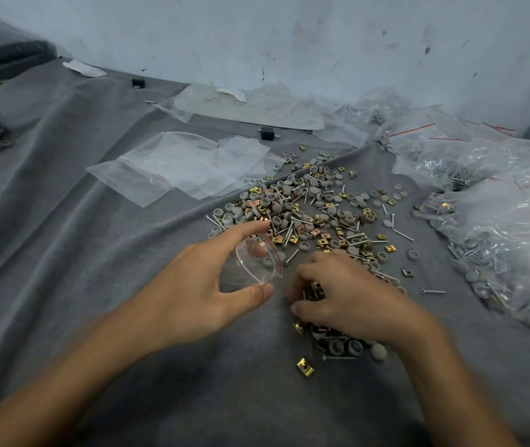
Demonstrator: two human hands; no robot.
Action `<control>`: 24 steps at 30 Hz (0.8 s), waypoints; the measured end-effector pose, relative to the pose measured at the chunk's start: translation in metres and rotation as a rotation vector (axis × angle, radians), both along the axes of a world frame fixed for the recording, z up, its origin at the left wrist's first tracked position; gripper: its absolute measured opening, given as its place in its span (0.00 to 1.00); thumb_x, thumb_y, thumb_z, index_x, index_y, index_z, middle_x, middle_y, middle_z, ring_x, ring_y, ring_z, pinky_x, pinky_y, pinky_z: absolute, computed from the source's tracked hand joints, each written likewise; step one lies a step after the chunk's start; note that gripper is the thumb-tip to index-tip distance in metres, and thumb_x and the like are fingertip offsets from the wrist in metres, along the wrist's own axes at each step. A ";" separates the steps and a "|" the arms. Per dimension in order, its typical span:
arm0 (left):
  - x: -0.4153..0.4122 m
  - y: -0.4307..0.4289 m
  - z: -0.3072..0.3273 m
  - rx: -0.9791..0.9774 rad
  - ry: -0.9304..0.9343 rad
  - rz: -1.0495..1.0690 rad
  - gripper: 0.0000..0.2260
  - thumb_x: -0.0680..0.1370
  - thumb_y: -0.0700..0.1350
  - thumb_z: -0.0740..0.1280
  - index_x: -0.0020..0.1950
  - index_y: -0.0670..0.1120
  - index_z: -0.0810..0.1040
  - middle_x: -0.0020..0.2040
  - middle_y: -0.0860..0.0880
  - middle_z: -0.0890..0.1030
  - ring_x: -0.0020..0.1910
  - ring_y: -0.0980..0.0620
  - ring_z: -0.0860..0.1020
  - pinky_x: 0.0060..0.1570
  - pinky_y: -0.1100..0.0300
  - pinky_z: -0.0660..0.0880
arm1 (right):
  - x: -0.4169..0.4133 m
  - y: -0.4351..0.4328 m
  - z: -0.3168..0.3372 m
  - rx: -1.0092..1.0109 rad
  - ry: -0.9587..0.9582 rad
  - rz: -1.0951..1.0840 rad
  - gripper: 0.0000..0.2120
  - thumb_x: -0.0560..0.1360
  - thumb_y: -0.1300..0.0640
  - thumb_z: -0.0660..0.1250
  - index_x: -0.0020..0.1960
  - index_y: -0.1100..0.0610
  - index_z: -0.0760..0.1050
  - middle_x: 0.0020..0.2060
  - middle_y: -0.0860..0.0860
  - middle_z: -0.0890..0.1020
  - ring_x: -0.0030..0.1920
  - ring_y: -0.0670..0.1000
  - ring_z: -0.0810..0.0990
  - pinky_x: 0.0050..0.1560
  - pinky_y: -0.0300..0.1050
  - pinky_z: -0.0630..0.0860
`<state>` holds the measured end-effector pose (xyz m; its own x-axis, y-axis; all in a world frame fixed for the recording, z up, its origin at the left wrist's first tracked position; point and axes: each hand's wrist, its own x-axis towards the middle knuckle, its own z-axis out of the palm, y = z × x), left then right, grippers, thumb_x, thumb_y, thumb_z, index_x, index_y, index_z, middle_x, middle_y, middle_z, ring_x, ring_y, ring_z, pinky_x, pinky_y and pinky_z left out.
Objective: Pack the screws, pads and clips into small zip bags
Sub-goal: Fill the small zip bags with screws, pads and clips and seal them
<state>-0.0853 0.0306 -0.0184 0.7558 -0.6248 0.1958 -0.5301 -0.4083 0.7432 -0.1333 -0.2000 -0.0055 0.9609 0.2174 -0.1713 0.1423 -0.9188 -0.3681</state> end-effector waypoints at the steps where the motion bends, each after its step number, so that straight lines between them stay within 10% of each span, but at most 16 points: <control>1: 0.000 0.000 -0.001 0.000 0.006 -0.002 0.34 0.69 0.69 0.67 0.74 0.70 0.61 0.63 0.66 0.78 0.52 0.53 0.83 0.50 0.57 0.78 | 0.000 0.000 -0.001 0.011 0.001 0.008 0.06 0.76 0.47 0.70 0.51 0.46 0.79 0.50 0.42 0.73 0.55 0.44 0.68 0.53 0.41 0.68; 11: 0.001 -0.001 0.001 0.020 -0.061 0.013 0.33 0.73 0.61 0.72 0.76 0.63 0.64 0.65 0.67 0.77 0.63 0.68 0.74 0.54 0.70 0.70 | 0.001 0.018 0.001 0.926 -0.281 -0.074 0.05 0.80 0.57 0.67 0.53 0.49 0.80 0.44 0.47 0.84 0.45 0.43 0.82 0.45 0.34 0.76; 18: 0.001 -0.002 0.002 -0.018 -0.075 -0.034 0.31 0.75 0.55 0.74 0.75 0.63 0.65 0.63 0.68 0.78 0.59 0.69 0.76 0.54 0.72 0.71 | 0.003 0.024 -0.014 0.267 -0.409 0.028 0.24 0.75 0.70 0.64 0.60 0.46 0.83 0.70 0.46 0.70 0.68 0.52 0.67 0.67 0.44 0.65; 24: 0.005 0.003 0.005 0.013 -0.256 0.095 0.32 0.73 0.66 0.67 0.76 0.59 0.66 0.71 0.64 0.71 0.70 0.64 0.68 0.67 0.59 0.68 | 0.008 0.028 -0.014 0.583 -0.336 -0.049 0.08 0.76 0.52 0.73 0.54 0.53 0.85 0.63 0.44 0.80 0.65 0.42 0.77 0.62 0.42 0.76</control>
<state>-0.0804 0.0337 -0.0135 0.7382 -0.5569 0.3806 -0.6587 -0.4738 0.5845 -0.1249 -0.1720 -0.0192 0.9526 0.1382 0.2711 0.2989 -0.5920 -0.7485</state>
